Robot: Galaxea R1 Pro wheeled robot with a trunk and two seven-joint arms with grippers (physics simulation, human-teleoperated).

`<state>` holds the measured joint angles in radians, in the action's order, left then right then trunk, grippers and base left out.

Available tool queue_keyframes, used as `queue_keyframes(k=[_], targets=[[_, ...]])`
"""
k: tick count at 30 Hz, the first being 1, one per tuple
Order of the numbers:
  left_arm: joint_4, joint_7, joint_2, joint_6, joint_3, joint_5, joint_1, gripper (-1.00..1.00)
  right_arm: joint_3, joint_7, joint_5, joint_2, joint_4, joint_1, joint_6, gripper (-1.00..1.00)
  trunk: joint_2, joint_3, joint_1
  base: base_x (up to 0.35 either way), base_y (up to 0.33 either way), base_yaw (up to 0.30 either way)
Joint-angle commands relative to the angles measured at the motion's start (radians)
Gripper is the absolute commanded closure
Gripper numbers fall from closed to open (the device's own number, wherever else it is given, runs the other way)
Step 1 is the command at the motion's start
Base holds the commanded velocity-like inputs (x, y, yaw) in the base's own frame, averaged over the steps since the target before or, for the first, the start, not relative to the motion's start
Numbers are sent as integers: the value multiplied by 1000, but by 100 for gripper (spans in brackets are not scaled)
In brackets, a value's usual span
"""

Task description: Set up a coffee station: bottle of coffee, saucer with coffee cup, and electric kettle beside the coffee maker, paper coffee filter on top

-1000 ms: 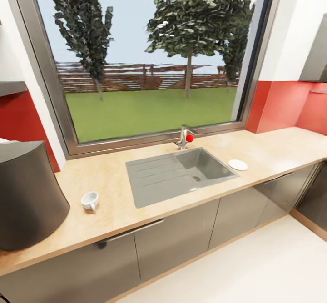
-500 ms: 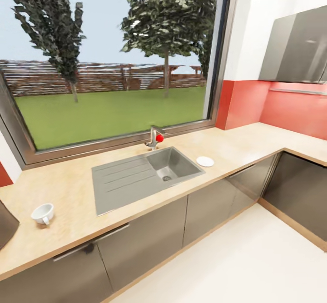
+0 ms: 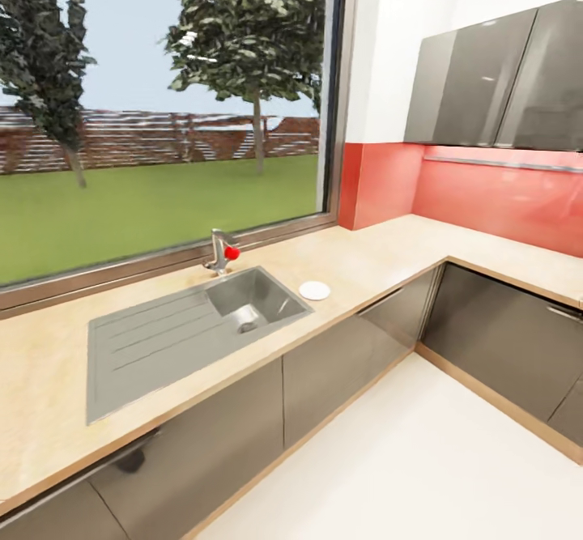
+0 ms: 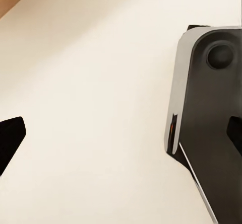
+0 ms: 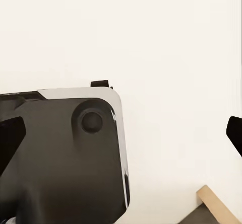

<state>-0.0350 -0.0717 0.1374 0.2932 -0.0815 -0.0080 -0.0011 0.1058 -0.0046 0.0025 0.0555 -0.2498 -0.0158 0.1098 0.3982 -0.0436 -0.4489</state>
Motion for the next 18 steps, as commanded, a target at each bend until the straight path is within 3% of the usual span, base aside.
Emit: queue_keyframes(k=[1,11,18], targets=[[-2,0,0,6,-7,-1,-1,-100,3,0,0,0,1,-1,4,-100,2,-2,-1,294,-111,-267],[0,0,-1,6,-7,-1,-1,-100,3,-1,1,-2,1,-1,4,-100,2,-2,-1,313,-38,-267],[0,0,-1,6,-7,-1,-1,-100,3,-1,1,-2,1,-1,4,-100,2,-2,-1,289,-134,-267]])
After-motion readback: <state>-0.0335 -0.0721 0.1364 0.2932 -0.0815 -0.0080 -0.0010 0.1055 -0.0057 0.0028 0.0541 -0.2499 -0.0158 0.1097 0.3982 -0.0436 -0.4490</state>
